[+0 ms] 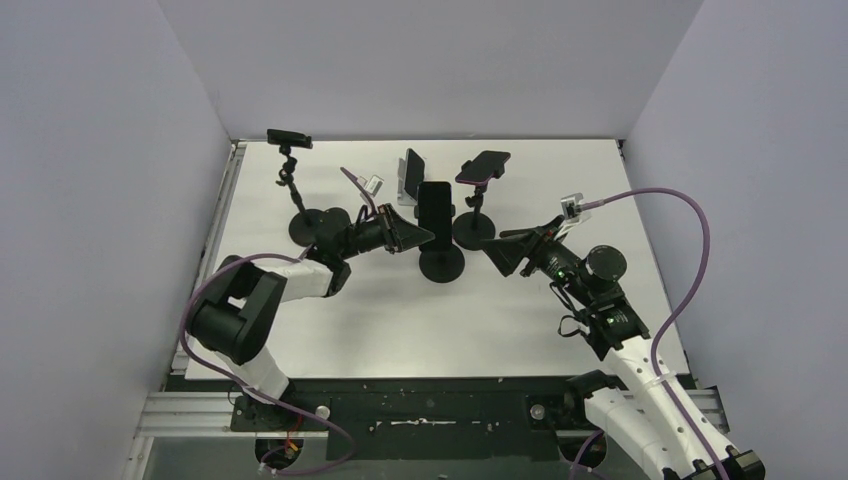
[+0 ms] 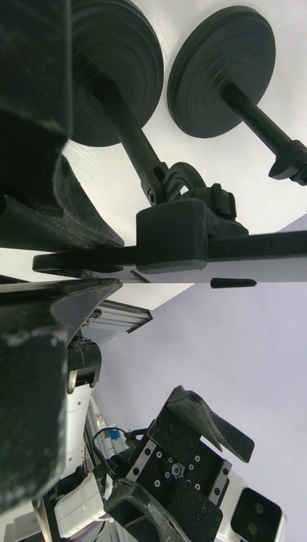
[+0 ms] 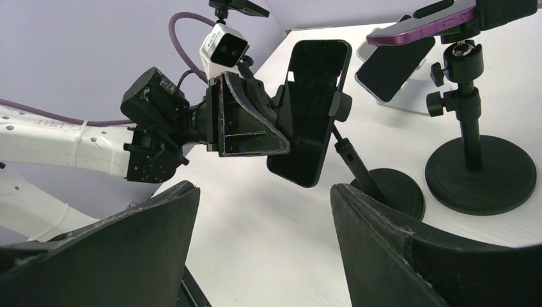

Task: Remove the phone from the phone stand
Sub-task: Move the phone stand with the phone to the center of the board, then remove the phone from the phone stand.

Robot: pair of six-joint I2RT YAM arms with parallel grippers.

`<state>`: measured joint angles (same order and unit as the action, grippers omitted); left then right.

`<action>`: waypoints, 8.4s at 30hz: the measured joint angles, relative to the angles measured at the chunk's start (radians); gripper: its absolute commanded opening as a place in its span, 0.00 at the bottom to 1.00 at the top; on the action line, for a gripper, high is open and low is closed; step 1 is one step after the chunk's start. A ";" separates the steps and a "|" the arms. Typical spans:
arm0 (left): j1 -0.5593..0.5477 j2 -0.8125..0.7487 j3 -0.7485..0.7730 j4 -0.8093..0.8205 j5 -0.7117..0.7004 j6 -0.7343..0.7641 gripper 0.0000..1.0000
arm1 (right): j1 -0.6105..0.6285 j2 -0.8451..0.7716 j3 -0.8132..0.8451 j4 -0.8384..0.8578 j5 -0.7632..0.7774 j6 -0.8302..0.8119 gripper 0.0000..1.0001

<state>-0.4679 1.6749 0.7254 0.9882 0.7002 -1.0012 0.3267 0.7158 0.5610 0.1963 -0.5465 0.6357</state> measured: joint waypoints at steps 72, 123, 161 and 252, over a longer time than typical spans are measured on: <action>-0.241 -0.389 -0.315 -0.126 -0.247 0.049 0.48 | 0.003 0.024 0.224 -0.391 0.122 -0.317 0.99; -0.101 -1.000 -0.185 -0.925 -0.752 0.644 0.95 | 0.596 0.637 0.874 -0.909 0.903 -0.063 1.00; -0.106 -0.982 -0.185 -0.925 -0.721 0.644 0.94 | 0.549 0.790 0.928 -0.983 0.763 -0.065 0.93; -0.120 -0.431 -0.222 -0.205 -0.160 0.217 0.13 | 0.549 0.713 0.822 -0.909 0.733 -0.042 0.64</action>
<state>-0.5877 1.2434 0.5034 0.7830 0.5404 -0.7837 0.8761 1.4292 1.3834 -0.7124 0.1867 0.5941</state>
